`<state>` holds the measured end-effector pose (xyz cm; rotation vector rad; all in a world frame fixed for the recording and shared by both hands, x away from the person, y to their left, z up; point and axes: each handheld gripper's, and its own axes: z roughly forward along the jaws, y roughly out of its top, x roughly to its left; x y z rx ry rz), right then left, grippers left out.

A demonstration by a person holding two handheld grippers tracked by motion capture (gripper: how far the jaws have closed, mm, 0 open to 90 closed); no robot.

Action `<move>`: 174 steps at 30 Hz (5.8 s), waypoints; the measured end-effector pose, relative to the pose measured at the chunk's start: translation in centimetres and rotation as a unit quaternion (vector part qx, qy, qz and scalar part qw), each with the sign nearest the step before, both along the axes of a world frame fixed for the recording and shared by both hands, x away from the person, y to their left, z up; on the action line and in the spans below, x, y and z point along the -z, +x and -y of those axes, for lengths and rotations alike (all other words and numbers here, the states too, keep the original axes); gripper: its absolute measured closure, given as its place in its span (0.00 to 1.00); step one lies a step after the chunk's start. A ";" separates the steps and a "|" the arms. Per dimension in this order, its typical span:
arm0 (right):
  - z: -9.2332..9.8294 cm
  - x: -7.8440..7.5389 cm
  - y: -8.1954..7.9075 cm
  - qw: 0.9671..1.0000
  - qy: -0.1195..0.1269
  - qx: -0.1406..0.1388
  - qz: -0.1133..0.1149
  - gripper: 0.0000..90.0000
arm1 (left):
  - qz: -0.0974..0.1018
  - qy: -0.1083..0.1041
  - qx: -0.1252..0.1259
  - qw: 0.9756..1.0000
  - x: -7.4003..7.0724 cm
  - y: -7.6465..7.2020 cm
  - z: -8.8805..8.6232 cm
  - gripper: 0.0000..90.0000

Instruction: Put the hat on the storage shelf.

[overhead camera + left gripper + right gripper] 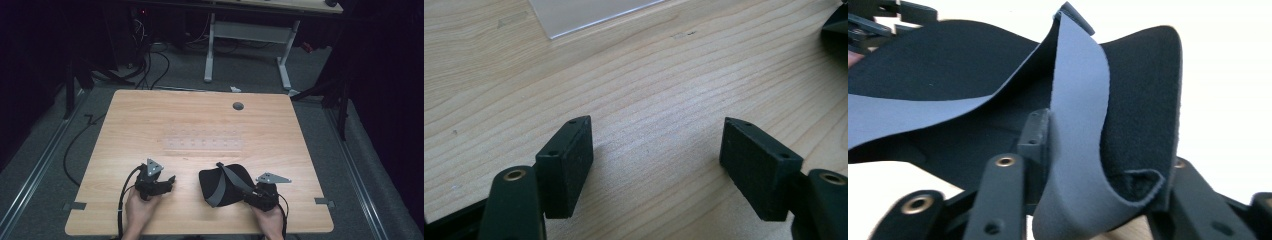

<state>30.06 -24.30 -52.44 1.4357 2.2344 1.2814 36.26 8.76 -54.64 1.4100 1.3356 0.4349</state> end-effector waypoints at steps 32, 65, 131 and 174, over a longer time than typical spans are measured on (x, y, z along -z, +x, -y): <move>-0.7 -3.0 0.1 0.999 0.014 -0.042 0.015 0.92 | -0.005 0.001 -0.002 1.000 0.1 0.1 0.1 0.26; -0.2 -5.0 1.3 0.997 0.073 -0.027 0.004 0.92 | 0.037 0.009 0.120 0.992 -2.6 -2.8 2.0 0.27; -3.2 -7.8 3.0 0.995 0.080 -0.055 -0.019 0.91 | 0.122 0.092 0.197 0.968 -6.0 -5.4 6.7 0.67; 1.1 -7.0 2.8 0.990 0.133 -0.009 0.053 0.49 | 0.065 0.028 0.254 0.965 -9.2 -7.4 5.6 0.96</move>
